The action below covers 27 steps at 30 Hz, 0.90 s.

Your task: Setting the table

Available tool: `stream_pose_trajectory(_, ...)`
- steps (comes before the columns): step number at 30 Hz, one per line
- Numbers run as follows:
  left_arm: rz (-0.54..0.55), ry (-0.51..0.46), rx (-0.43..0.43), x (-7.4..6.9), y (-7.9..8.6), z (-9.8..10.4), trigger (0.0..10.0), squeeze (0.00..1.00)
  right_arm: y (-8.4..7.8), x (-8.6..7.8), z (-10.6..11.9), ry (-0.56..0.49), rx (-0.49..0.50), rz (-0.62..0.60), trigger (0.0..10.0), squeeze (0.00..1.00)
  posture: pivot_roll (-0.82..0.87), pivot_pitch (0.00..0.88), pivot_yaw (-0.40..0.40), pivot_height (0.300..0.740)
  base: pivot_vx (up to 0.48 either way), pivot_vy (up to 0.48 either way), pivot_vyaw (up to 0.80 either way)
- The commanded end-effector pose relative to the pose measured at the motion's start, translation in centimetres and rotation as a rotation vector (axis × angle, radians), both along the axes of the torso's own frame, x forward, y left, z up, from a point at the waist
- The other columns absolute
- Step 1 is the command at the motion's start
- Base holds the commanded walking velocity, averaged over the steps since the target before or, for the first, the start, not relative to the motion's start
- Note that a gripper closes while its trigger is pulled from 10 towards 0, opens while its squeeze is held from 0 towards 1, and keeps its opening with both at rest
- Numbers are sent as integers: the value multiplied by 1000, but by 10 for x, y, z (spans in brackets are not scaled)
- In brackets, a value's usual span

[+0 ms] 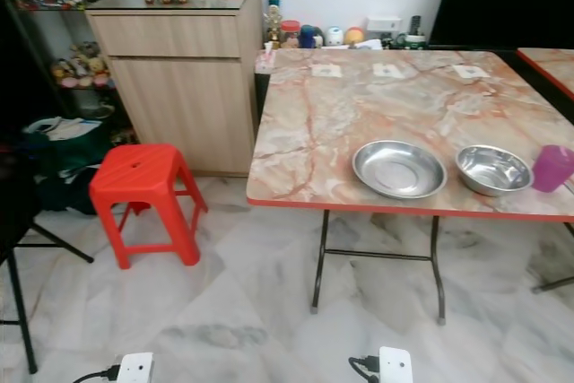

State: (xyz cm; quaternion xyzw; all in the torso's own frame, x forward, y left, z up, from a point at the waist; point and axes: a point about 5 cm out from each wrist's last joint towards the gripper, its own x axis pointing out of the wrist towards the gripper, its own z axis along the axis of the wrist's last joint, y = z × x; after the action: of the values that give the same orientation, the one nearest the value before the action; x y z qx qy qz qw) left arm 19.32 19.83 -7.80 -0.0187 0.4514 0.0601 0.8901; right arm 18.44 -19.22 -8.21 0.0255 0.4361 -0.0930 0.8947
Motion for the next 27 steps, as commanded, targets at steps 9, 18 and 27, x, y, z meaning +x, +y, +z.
stream_pose_trajectory(9,6,35,-47,-24,7,-10,10000,0,-2,18,8,-13,56,68,10000,0,110,64,-51,740,0,0,0)
stream_pose_trajectory(18,6,35,-47,-24,7,-10,10000,0,-2,18,8,-13,56,68,10000,0,110,64,-51,740,0,0,0)
stream_pose_trajectory(27,6,35,-47,-24,7,-10,10000,0,-2,18,8,-13,56,68,10000,0,110,64,-51,740,0,0,0)
